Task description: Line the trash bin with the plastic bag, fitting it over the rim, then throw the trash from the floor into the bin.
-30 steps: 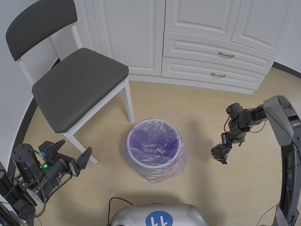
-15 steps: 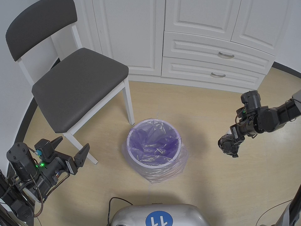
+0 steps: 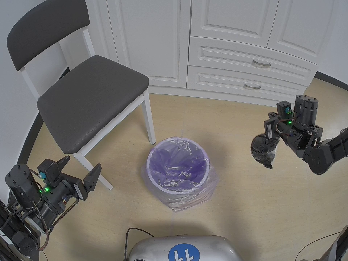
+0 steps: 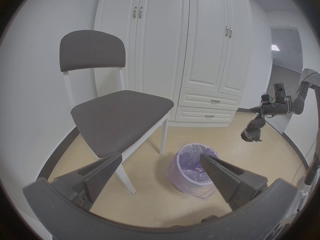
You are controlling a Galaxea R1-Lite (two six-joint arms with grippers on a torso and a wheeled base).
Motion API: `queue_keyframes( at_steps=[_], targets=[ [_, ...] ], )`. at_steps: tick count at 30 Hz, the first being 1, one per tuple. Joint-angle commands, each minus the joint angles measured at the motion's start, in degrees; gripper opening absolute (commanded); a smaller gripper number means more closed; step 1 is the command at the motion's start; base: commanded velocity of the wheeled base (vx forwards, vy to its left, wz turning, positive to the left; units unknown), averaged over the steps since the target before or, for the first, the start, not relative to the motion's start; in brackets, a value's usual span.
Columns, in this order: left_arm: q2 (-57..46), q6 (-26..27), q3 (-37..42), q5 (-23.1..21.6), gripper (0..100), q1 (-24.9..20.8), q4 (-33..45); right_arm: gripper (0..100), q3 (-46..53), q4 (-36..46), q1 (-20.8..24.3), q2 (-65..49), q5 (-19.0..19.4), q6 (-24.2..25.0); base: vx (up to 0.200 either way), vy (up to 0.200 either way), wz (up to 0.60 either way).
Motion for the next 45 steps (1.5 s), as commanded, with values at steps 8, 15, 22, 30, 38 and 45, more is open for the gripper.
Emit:
queue_keyframes(
  at_steps=[8, 15, 22, 30, 38, 45],
  targets=[
    [-0.67, 0.05, 1.01, 0.56, 100, 0.00, -0.05, 0, -11.57, -40.87, 4.39, 26.96, 8.91, -6.58, 0.000, 0.000, 0.00],
    [-0.85, 1.19, 1.01, 0.56, 100, 0.09, -0.05, 0, -19.13, -40.87, 8.35, 30.74, 10.40, 0.45, 0.000, 0.000, 0.00],
    [-1.82, 1.80, 1.01, 0.56, 100, 0.00, -0.05, 0, -24.93, -40.87, 13.36, 33.02, 9.70, 11.17, 0.000, 0.000, 0.00],
    [-3.14, 1.98, 1.01, 0.56, 100, 0.00, -0.05, 0, -25.72, -40.87, 18.02, 33.99, 9.17, 19.44, 0.000, 0.000, 0.00],
    [-4.28, 2.77, 1.01, 0.56, 100, 0.00, 0.04, 0, -25.99, -37.44, 20.48, 34.87, 8.03, 25.24, 0.000, 0.000, 0.00],
    [-4.81, 3.12, 1.01, 0.48, 100, 0.00, -0.05, 0, -26.25, -37.44, 20.39, 35.04, 7.94, 25.15, 0.000, 0.000, 0.00]
  ],
)
